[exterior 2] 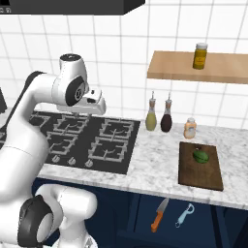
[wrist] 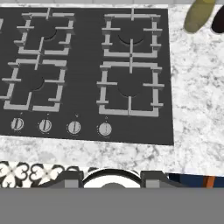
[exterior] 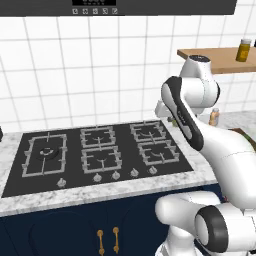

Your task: Place the appropriate cutting tool for cutting the avocado skin on the cutting board.

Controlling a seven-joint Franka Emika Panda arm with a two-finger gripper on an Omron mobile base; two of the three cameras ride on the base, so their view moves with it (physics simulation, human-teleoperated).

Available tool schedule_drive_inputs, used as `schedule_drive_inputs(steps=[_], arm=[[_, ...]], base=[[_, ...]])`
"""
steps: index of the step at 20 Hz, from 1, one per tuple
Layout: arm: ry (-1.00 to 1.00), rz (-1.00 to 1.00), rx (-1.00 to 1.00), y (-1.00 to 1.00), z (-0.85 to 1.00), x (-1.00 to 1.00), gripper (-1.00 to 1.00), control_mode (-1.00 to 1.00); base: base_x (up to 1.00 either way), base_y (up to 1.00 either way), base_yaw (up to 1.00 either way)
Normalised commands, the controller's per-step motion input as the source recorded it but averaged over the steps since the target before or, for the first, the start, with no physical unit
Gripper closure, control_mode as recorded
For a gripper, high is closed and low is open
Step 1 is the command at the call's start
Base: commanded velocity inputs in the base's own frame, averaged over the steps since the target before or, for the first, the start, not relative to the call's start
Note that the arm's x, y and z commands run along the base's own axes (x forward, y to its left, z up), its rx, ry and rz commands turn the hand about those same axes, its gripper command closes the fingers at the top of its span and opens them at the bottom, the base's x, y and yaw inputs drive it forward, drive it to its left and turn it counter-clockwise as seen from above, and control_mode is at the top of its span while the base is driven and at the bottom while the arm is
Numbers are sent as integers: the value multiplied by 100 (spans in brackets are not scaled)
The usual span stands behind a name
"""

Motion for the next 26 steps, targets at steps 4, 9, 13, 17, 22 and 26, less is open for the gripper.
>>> schedule_drive_inputs(steps=[4, 9, 13, 17, 22, 26], arm=[[-8, -8, 3, -33, -1, -36, -100, -100], [7, -18, 19, -100, -22, -31, -100, -100], [24, -17, 11, -100, -53, -19, -100, -100], [16, -14, 5, -100, -81, -41, -100, -100], [9, -12, 3, -93, -89, -76, -100, -100], [14, -7, 2, -98, -87, -46, -100, -100]], base=[[0, 0, 0], [0, 0, 0], [0, 0, 0], [0, 0, 0], [0, 0, 0], [0, 0, 0]])
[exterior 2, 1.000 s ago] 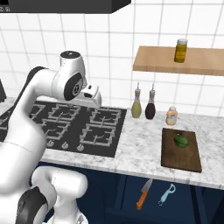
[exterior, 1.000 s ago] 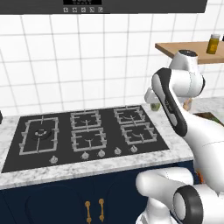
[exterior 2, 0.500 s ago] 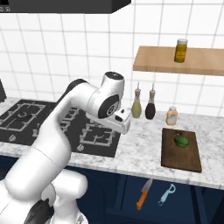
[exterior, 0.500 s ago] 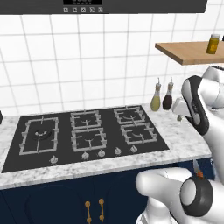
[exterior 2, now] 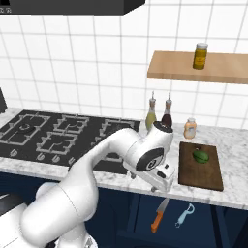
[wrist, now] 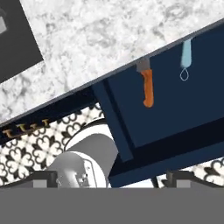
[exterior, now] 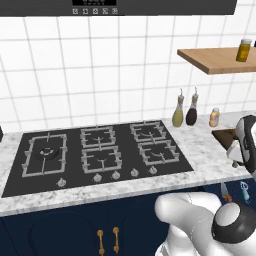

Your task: Place the appropriate cutting tool for cutting the avocado skin on the cutting board.

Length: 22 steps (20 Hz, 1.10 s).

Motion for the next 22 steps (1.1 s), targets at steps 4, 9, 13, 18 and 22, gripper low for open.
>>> schedule_drive_inputs(steps=[4, 9, 13, 18, 22], arm=[[14, -2, 1, -86, -81, 6, -100, -100], [6, 4, 0, -49, -81, -3, -100, -100], [0, 6, 0, 0, -64, -2, -100, -100], [0, 8, 0, 0, -66, 1, -100, -100], [0, 8, 0, 0, -65, 0, -100, -100]], base=[[0, 0, 0], [0, 0, 0], [0, 0, 0], [0, 0, 0], [0, 0, 0]])
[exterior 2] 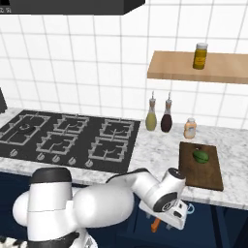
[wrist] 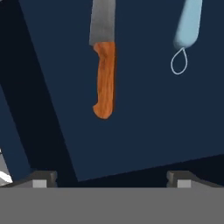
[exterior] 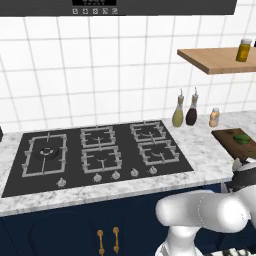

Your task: Place the appropriate cutting tool for cutting the avocado skin on the cutting board.

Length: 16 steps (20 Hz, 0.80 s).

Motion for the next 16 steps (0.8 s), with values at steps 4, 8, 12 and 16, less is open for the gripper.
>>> schedule_drive_inputs(steps=[4, 8, 12, 16], arm=[[0, 10, 0, 0, -59, 0, -100, -100], [2, 11, 0, 0, -42, -14, -100, -100], [5, 9, 0, 3, -19, -47, -100, -100], [18, 4, 0, 5, 0, -56, -100, -100]], base=[[0, 0, 0], [0, 0, 0], [0, 0, 0], [0, 0, 0]])
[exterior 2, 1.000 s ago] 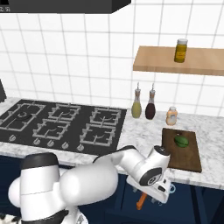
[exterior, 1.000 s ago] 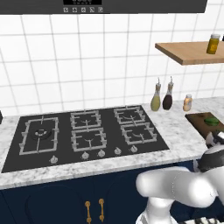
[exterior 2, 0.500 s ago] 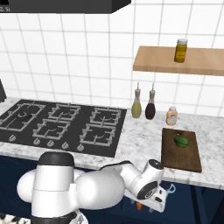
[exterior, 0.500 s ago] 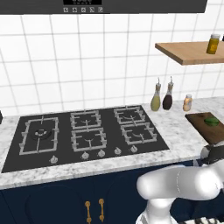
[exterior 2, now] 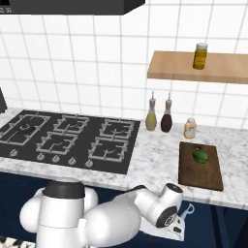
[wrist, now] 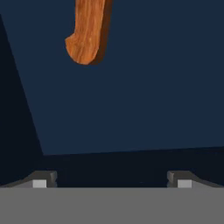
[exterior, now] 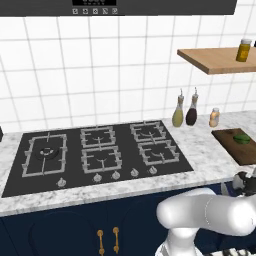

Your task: Place the appropriate cutting tool for cutting the avocado skin on the cutting board.

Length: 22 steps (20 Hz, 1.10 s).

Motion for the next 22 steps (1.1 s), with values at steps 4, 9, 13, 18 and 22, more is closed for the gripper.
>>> schedule_drive_inputs(steps=[4, 9, 13, 18, 22], arm=[[20, 3, 0, 6, 3, -69, -100, -100], [18, 2, 0, 3, 24, -78, -100, -100], [0, 1, 0, 4, 23, 44, -100, -100], [-7, 0, 0, 0, 0, 82, -100, -100], [-12, 0, 0, -13, -4, 53, -100, -100]], base=[[0, 0, 0], [0, 0, 0], [0, 0, 0], [0, 0, 0], [0, 0, 0]])
